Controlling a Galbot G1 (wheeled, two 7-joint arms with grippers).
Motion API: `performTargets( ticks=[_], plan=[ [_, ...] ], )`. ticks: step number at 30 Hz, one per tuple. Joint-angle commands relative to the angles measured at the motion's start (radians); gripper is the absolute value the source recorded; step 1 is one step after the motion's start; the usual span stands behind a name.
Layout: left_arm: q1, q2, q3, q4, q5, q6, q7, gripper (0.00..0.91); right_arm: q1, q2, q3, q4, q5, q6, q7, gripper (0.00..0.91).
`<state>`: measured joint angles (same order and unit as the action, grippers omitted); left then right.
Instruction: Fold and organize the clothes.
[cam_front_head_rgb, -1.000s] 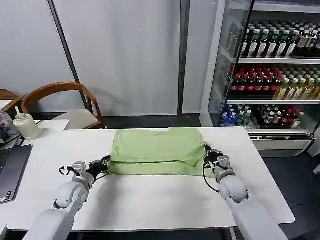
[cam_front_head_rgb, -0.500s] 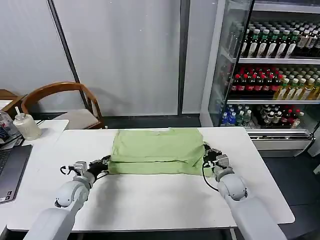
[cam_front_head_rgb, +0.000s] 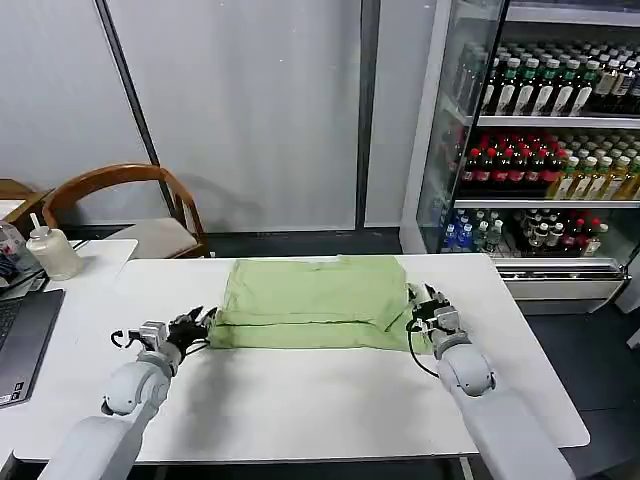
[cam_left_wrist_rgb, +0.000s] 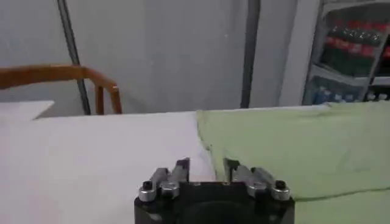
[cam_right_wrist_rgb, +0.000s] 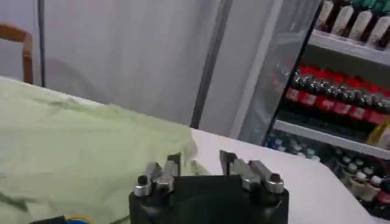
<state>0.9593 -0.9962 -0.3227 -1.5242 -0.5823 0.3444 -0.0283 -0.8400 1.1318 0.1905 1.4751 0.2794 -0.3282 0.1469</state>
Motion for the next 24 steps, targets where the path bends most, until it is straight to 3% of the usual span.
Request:
performTargets(
  ticks=[1, 6, 17, 18, 19, 20, 24],
  plan=[
    [0.053, 0.029, -0.006, -0.114, 0.044, 0.005, -0.006, 0.907, -0.128, -0.030, 0.024, 0.179, 0.030, -0.025, 0.021, 0.907],
    [0.141, 0.025, 0.004, -0.187, 0.075, 0.082, -0.059, 0.907, -0.292, -0.059, 0.049, 0.301, 0.074, -0.039, 0.022, 0.907],
    [0.125, 0.005, 0.008, -0.121, 0.061, 0.122, -0.100, 0.907, -0.354, -0.052, 0.083, 0.280, 0.105, -0.028, 0.026, 0.907],
    [0.125, 0.005, 0.008, -0.120, 0.061, 0.122, -0.100, 0.907, -0.351, -0.051, 0.081, 0.274, 0.116, -0.027, 0.029, 0.846],
    [0.125, 0.005, 0.009, -0.117, 0.061, 0.127, -0.100, 0.907, -0.347, -0.049, 0.080, 0.266, 0.122, -0.024, 0.030, 0.131],
    [0.123, 0.004, 0.010, -0.114, 0.062, 0.134, -0.102, 0.020, -0.344, -0.048, 0.078, 0.259, 0.127, -0.013, 0.030, 0.000],
    [0.117, -0.001, 0.011, -0.095, 0.053, 0.137, -0.097, 0.020, -0.326, -0.042, 0.069, 0.236, 0.158, -0.016, 0.015, 0.000]
  ],
)
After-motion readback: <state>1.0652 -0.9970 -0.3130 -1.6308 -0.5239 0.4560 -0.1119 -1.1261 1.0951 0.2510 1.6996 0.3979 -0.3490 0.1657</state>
